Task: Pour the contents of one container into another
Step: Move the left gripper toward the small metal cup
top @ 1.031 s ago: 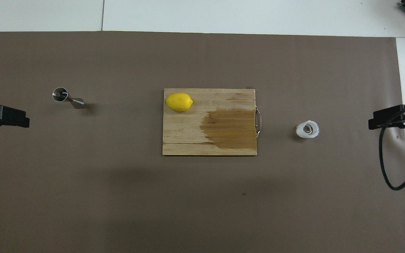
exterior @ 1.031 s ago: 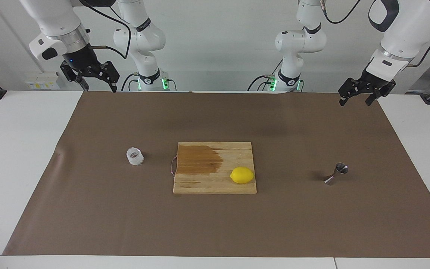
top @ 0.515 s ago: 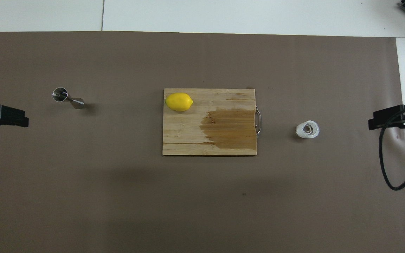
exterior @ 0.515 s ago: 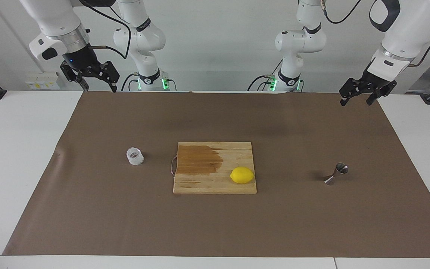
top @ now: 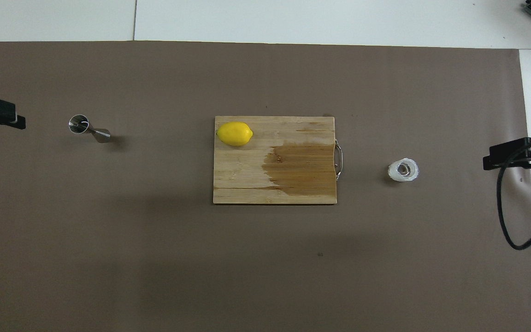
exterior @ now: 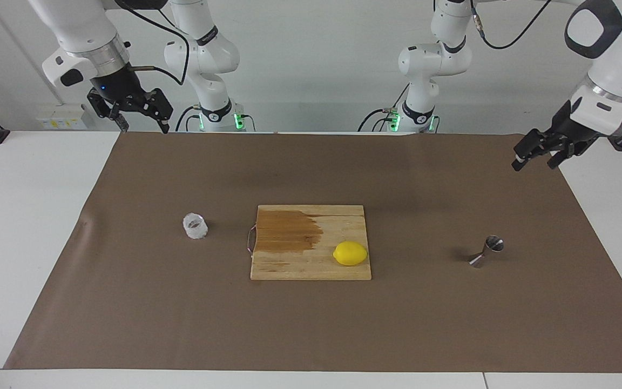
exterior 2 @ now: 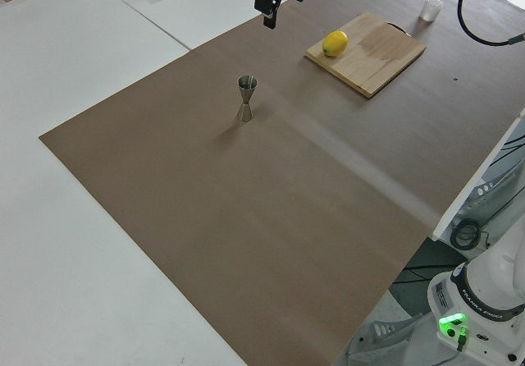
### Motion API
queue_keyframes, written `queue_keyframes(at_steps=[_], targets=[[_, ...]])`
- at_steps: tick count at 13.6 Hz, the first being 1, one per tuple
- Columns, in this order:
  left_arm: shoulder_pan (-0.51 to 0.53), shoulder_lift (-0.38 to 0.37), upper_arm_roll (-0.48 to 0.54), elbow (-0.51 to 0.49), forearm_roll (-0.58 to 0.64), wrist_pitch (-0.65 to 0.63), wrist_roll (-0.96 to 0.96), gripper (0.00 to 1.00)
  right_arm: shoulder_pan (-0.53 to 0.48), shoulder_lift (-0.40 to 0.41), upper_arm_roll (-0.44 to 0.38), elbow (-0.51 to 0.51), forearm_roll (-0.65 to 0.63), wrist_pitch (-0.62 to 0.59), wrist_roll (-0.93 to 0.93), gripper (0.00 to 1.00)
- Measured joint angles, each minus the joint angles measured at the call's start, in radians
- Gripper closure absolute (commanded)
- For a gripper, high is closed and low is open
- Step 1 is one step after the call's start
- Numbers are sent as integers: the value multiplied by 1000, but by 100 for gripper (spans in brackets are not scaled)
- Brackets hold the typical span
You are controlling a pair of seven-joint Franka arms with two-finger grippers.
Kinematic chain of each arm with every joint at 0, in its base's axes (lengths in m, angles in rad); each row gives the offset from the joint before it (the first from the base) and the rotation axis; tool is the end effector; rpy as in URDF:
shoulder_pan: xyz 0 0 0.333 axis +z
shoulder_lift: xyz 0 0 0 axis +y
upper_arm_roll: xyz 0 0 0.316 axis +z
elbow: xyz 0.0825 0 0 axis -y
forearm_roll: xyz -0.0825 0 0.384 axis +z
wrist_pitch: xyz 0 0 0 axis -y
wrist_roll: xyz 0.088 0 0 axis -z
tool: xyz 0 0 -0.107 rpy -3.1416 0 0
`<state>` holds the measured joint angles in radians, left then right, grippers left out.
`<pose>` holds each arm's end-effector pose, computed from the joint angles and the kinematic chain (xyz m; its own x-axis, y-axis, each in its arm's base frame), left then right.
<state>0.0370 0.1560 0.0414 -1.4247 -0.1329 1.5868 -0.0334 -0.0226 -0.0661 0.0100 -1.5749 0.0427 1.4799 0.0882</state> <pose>0.6034 0.0313 0.6055 0.9936 0.1129 0.0019 0.1117 -0.9857 0.1263 0.5245 -0.0015 0.6505 0.9948 -0.0967 -0.0324 -0.0980 -0.9944 -0.0392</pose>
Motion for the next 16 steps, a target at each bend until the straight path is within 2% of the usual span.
queue_keyframes(at_steps=[4, 11, 16], targets=[[39, 214, 3, 164, -91, -1, -153, 0, 0, 0, 0, 0, 0, 0, 0, 0], [147, 356, 3, 198, -281, 37, -572, 0, 0, -29, 0, 0, 0, 0, 0, 0], [196, 437, -1, 189, -398, 144, -700, 0, 0, -30, 0, 0, 0, 0, 0, 0]])
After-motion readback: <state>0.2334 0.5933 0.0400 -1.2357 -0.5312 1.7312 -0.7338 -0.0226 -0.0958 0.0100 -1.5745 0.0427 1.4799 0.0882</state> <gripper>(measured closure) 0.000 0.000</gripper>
